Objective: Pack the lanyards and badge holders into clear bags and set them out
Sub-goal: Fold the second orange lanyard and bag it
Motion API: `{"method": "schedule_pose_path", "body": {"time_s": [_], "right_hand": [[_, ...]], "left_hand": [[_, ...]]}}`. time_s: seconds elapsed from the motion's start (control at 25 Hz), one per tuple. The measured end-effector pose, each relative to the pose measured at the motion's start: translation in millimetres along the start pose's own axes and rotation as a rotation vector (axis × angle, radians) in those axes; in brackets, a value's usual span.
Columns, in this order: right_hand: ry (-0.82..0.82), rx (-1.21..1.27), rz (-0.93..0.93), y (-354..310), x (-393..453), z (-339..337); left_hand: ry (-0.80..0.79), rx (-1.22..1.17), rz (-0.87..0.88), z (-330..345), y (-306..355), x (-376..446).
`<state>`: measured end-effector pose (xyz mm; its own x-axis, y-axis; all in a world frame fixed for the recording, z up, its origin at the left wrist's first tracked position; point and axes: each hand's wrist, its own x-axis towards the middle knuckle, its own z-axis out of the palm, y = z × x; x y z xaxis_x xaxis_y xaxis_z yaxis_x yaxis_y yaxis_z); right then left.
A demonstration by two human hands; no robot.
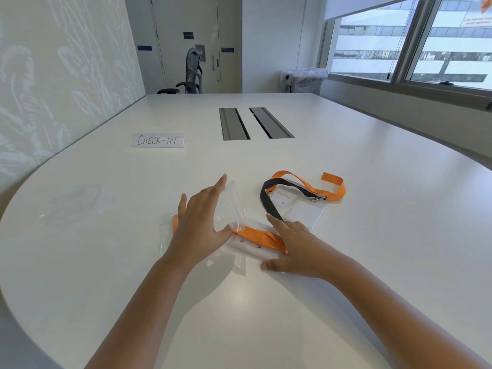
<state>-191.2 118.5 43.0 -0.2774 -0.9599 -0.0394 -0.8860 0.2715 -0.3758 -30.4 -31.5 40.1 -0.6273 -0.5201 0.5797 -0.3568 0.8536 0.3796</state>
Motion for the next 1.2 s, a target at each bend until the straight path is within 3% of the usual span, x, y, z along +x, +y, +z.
{"method": "schedule_pose_path", "body": {"time_s": [0.12, 0.32, 0.68, 1.2], "right_hand": [[-0.007, -0.008, 0.005, 2.8, 1.0, -2.4], [0.119, -0.208, -0.022, -4.5, 1.0, 1.5], [0.524, 0.133, -0.045, 18.2, -3.3, -39.1], [0.335, -0.039, -0.212, 16.6, -7.5, -42.2]], "left_hand": [[-0.019, 0.035, 0.003, 0.5, -1.6, -0.2], [-0.019, 0.055, 0.004, 0.3, -3.3, -0.4], [0.004, -0.130, -0.093, -2.2, -0.4, 0.7], [-0.136, -0.225, -0.059, -3.9, 10.1, -1.7]]}}
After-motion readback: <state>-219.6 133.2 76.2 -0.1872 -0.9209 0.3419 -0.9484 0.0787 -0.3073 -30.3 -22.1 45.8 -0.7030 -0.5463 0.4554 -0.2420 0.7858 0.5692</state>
